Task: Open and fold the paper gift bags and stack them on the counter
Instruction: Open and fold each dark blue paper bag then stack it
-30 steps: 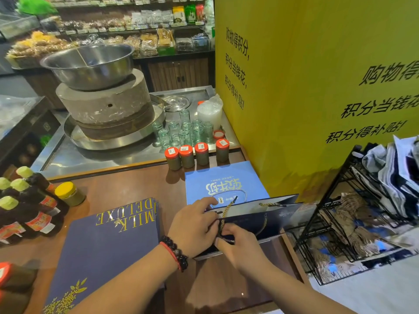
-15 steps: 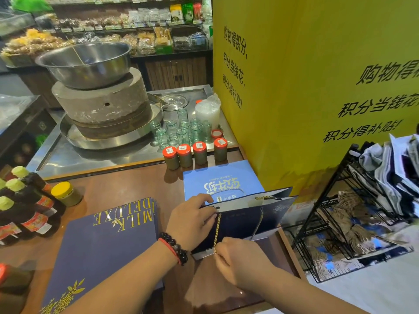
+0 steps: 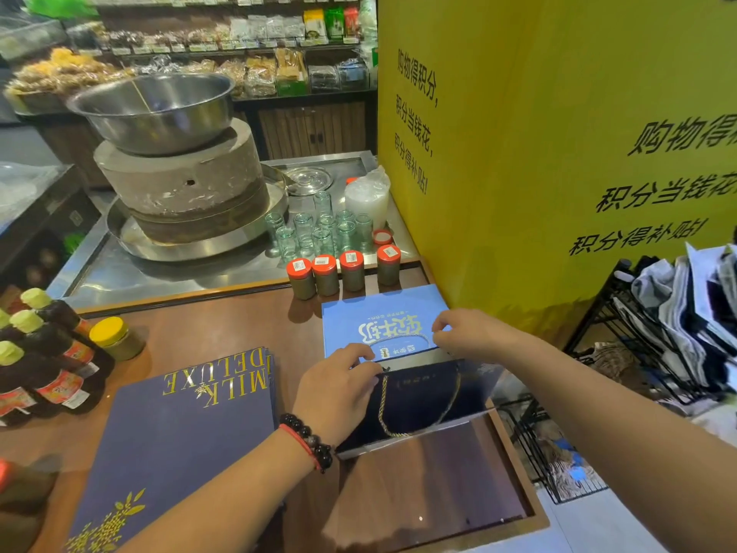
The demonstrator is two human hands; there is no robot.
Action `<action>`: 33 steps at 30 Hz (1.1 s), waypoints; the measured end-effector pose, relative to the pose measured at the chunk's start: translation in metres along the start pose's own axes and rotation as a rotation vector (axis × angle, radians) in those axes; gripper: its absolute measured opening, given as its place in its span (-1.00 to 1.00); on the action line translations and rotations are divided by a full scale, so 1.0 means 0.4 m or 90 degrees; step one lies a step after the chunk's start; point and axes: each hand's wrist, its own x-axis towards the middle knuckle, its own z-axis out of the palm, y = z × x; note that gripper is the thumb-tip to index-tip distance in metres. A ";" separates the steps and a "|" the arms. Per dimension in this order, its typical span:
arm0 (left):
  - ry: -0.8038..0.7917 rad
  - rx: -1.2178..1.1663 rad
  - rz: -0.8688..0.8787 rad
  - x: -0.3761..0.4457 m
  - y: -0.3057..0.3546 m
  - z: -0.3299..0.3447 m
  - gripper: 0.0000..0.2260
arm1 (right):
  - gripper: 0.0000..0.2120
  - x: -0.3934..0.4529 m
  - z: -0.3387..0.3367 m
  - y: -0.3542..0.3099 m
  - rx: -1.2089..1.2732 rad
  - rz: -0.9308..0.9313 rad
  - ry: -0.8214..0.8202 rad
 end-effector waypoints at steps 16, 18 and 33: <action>-0.030 -0.011 0.028 0.008 -0.025 0.007 -0.67 | -0.89 0.016 -0.015 0.053 0.770 -0.076 0.166; -0.050 0.009 0.005 0.015 -0.021 0.003 -0.53 | -0.76 0.009 -0.012 0.066 0.411 -0.139 0.169; -0.122 0.111 -0.116 0.006 0.056 0.024 -0.91 | -0.89 0.018 0.107 0.214 -0.240 -0.497 0.291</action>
